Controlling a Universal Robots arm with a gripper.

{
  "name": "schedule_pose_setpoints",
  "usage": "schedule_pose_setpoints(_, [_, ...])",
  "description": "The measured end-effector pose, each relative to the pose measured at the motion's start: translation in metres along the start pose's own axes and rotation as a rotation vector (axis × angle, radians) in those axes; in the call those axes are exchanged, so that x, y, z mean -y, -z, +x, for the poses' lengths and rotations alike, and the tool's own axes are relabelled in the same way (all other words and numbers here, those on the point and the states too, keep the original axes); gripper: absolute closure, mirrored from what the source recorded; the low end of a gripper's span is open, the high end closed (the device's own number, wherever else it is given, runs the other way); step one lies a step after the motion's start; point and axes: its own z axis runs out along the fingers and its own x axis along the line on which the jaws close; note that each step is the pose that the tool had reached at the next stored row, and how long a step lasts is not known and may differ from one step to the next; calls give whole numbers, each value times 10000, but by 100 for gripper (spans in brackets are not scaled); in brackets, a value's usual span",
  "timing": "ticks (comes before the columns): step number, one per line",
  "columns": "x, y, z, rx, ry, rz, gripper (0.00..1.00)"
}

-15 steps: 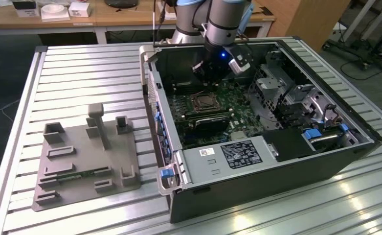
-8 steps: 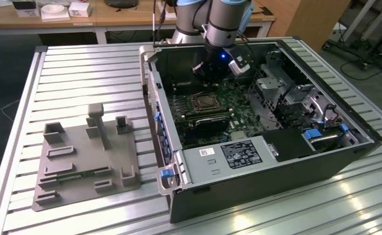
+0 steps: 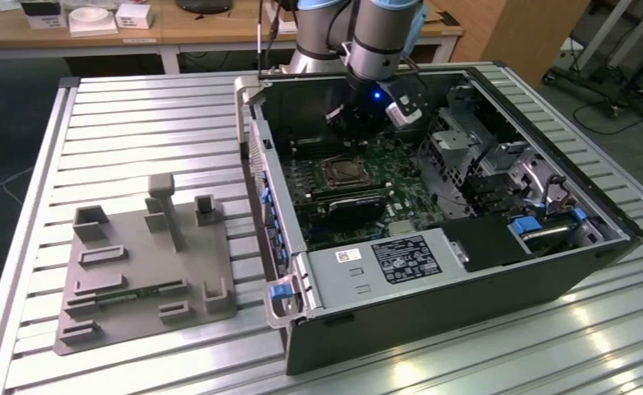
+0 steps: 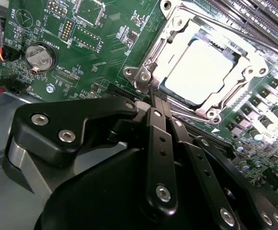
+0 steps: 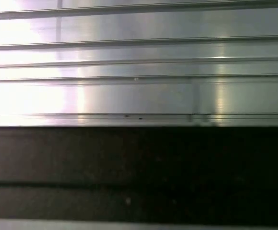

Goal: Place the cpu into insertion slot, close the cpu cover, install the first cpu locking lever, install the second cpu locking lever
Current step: 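Install the first cpu locking lever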

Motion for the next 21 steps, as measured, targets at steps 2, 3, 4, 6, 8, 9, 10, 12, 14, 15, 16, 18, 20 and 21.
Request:
schedule_pose_setpoints(2, [0,-6,0,0,-57,1,90])
schedule_pose_setpoints(3, [0,-9,0,-1,-82,1,90])
schedule_pose_setpoints(4, [0,-12,-1,-2,-90,0,90])
schedule_pose_setpoints(6, [0,-19,-1,-10,-91,0,90])
schedule_pose_setpoints(8, [1,-24,0,-20,-92,1,90])
schedule_pose_setpoints(9, [1,-26,-1,-25,-92,1,90])
schedule_pose_setpoints(10, [1,-27,-1,-30,-92,3,90])
schedule_pose_setpoints(12, [0,-29,-1,-32,-92,1,90])
schedule_pose_setpoints(14, [1,-29,-1,-32,-92,1,90])
schedule_pose_setpoints(15, [0,-30,-1,-32,-92,6,90])
schedule_pose_setpoints(16, [0,-30,-1,-32,-91,14,90])
schedule_pose_setpoints(18, [1,-30,-1,-31,-91,19,90])
schedule_pose_setpoints(20, [0,-29,-1,-32,-92,28,90])
schedule_pose_setpoints(21, [0,-29,-1,-32,-92,28,90])
